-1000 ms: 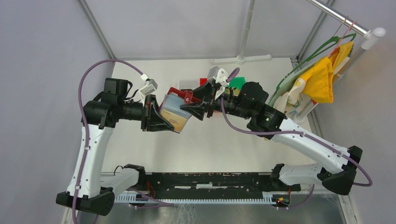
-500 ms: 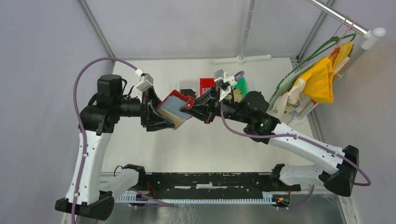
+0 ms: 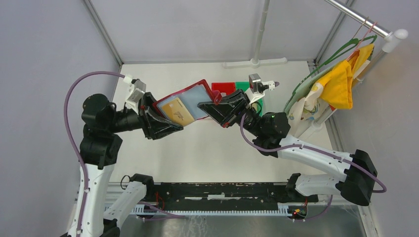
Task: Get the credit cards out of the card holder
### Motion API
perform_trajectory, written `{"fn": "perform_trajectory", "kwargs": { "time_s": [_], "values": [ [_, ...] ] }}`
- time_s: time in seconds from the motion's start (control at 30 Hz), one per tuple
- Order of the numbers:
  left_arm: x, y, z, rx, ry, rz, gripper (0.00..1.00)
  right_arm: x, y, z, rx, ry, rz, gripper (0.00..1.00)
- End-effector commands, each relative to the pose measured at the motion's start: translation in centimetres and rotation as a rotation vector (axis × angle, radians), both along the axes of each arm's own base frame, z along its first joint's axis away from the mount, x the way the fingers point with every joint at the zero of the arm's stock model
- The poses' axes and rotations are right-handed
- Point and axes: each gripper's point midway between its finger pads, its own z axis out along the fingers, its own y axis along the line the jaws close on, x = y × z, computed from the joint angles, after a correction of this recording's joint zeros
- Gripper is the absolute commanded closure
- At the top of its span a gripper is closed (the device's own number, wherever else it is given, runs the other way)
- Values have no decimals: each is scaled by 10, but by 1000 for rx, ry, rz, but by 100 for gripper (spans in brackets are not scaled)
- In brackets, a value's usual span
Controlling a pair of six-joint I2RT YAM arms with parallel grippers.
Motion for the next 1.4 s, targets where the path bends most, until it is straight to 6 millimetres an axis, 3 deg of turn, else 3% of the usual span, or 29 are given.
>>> {"fn": "perform_trajectory", "kwargs": {
  "time_s": [0.0, 0.13, 0.43, 0.67, 0.7, 0.73, 0.87, 1.0, 1.07, 1.23, 1.37],
  "values": [
    [14, 0, 28, -122, 33, 107, 52, -14, -32, 54, 255, -26, 5, 100],
    [12, -2, 49, -184, 47, 84, 54, -13, -30, 54, 286, -4, 6, 100],
    [1, -3, 75, -275, 42, 44, 58, -12, -26, 55, 367, 51, 17, 100],
    [8, 0, 83, -295, 13, 106, 94, -11, -27, 46, 403, 98, -9, 100],
    [10, 1, 84, -289, 3, 125, 97, -10, -27, 43, 396, 104, -14, 97],
    [14, 2, 82, -276, -3, 145, 98, -9, -28, 38, 387, 114, -24, 84],
    [24, 3, 65, -181, -10, 188, 98, -3, -35, 17, 296, 96, -111, 41],
    [31, 4, 36, -53, -49, 174, 98, 7, -28, 1, 82, 13, -184, 19],
    [35, 9, 16, 50, -100, 183, 98, 15, -36, -8, -30, -27, -256, 4],
    [39, 25, -42, 324, -262, 121, 97, 35, -52, -10, -324, -161, -465, 2],
    [42, 39, -83, 494, -292, 54, 97, 37, -32, -7, -526, -270, -420, 2]
  ]
}}
